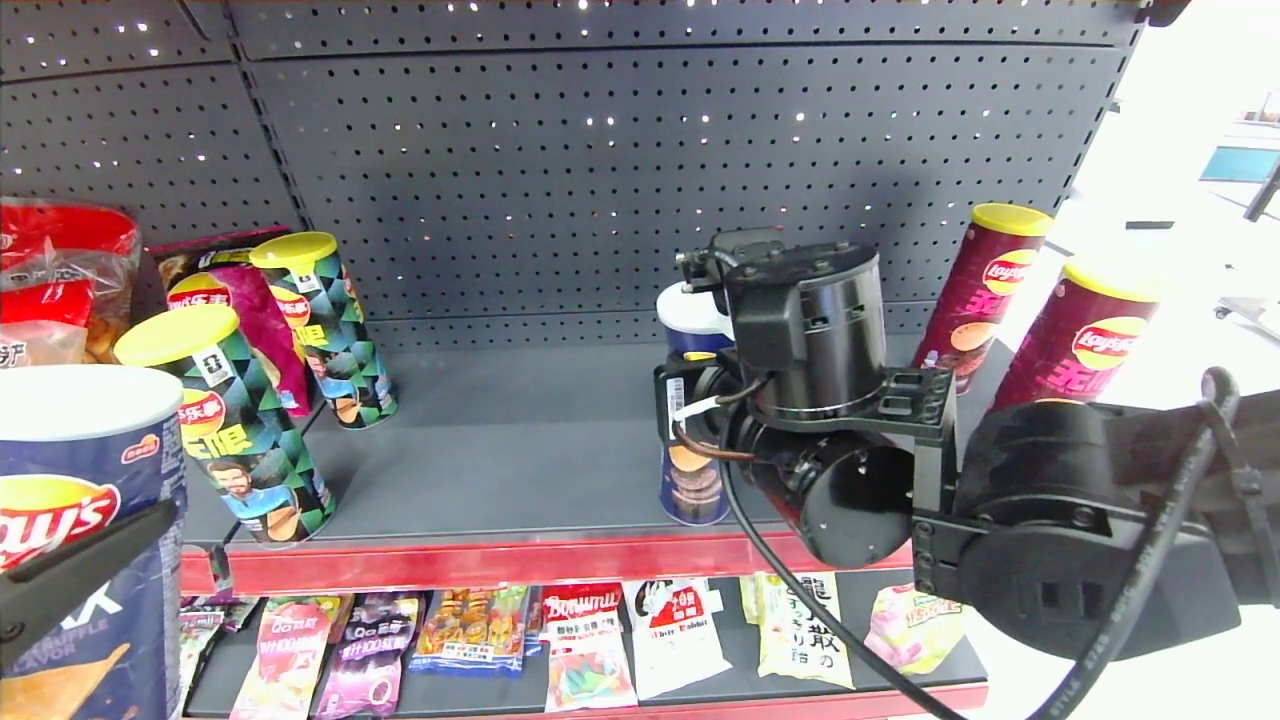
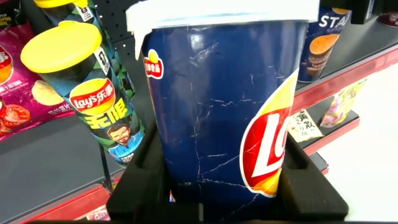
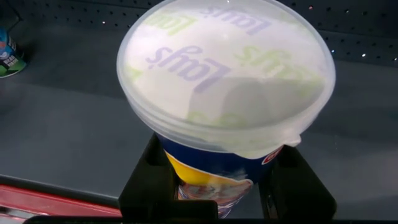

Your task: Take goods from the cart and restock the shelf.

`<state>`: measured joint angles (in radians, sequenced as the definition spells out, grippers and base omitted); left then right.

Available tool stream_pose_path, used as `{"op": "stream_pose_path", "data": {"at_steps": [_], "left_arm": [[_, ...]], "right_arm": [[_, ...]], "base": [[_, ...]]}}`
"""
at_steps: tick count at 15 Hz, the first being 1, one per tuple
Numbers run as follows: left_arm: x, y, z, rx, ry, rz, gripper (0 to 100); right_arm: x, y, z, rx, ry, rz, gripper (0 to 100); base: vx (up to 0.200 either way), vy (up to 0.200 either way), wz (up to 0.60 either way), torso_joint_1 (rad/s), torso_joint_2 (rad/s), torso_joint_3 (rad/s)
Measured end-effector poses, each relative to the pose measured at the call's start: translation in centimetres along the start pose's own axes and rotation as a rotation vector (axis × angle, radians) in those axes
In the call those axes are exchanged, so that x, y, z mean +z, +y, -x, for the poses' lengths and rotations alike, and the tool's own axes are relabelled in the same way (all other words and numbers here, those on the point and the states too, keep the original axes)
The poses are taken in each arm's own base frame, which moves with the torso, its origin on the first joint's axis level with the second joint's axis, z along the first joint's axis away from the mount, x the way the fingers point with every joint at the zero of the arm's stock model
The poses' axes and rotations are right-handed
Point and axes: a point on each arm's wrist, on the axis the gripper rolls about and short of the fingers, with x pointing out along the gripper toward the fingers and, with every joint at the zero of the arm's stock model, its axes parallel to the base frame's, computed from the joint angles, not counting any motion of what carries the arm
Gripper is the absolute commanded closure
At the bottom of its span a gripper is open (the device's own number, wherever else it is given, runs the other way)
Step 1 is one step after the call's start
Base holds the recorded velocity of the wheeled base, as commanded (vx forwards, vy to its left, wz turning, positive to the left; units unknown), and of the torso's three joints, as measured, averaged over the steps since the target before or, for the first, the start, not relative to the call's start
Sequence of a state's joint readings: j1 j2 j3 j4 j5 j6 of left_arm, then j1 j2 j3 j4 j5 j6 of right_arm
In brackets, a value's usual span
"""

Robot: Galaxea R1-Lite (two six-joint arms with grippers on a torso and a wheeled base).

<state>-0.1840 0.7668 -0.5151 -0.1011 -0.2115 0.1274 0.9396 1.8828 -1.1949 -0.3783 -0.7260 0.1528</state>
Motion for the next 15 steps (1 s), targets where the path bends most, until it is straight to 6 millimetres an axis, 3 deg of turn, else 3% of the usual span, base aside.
{"op": "stream_pose_path", "data": {"at_steps": [10, 11, 15], "left_arm": [[-0.21, -0.02, -0.03, -0.002, 0.007, 0.001, 100], [-0.21, -0.02, -0.03, -0.001, 0.007, 0.002, 100], [-0.29, -0.03, -0.03, -0.001, 0.009, 0.002, 100]], "right_arm": [[-0.25, -0.23, -0.06, -0.046, 0.0, 0.012, 100], [-0.25, -0.2, -0.04, -0.045, 0.0, 0.012, 0], [-0.31, -0.17, -0.01, -0.044, 0.003, 0.014, 0]], "base": [[0.0, 0.0, 0.0, 0.0, 0.0, 0.0], [0.0, 0.0, 0.0, 0.0, 0.0, 0.0], [0.0, 0.0, 0.0, 0.0, 0.0, 0.0]]}}
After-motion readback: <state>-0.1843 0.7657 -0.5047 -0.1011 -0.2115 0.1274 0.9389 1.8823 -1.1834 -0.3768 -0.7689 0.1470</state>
